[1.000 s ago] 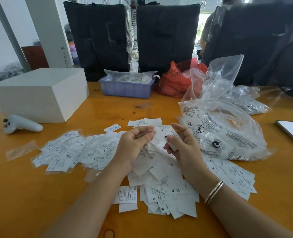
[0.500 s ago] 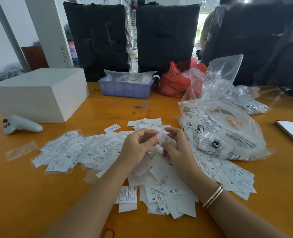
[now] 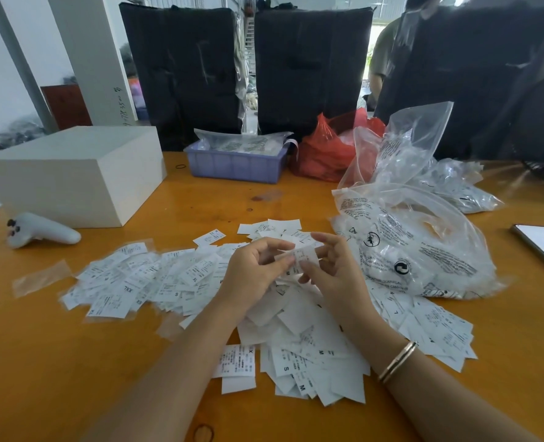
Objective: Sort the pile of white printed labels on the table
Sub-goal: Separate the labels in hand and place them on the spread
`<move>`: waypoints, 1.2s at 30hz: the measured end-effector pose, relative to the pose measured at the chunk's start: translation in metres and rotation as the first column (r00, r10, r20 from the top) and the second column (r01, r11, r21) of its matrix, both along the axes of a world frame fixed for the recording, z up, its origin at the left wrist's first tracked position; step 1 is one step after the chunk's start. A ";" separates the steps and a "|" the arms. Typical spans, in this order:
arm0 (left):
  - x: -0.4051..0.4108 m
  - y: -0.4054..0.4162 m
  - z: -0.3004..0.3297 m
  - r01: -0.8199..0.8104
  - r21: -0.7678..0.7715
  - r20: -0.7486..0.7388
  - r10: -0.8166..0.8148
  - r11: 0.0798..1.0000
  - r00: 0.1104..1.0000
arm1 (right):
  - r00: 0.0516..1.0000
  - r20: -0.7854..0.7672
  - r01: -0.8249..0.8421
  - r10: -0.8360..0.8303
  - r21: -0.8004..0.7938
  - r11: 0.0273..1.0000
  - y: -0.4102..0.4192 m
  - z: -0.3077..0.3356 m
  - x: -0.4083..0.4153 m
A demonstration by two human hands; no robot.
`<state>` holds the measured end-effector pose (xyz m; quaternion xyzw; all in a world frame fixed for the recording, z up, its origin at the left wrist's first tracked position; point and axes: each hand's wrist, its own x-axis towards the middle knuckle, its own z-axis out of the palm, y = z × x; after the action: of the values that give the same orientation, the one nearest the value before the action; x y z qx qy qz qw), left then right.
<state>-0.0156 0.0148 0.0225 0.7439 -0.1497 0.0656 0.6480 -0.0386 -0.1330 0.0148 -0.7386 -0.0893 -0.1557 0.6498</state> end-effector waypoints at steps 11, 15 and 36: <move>-0.002 -0.001 0.001 -0.112 -0.107 -0.122 0.098 0.988 0.988 | 0.991 -0.116 0.069 -0.062 0.057 0.996 -0.002 0.003 -0.001; -0.003 0.000 0.002 -0.106 -0.131 -0.111 0.092 0.986 0.990 | 0.997 -0.022 0.072 -0.075 -0.113 0.991 0.003 0.003 -0.004; -0.005 0.003 0.003 -0.017 0.222 0.177 -0.024 0.975 0.984 | 0.989 -0.143 0.044 -0.036 0.054 0.998 0.003 0.006 -0.003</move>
<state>-0.0204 0.0174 0.0257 0.8026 -0.2150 0.1138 0.5447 -0.0418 -0.1301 0.0210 -0.7308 -0.0239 -0.1182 0.6719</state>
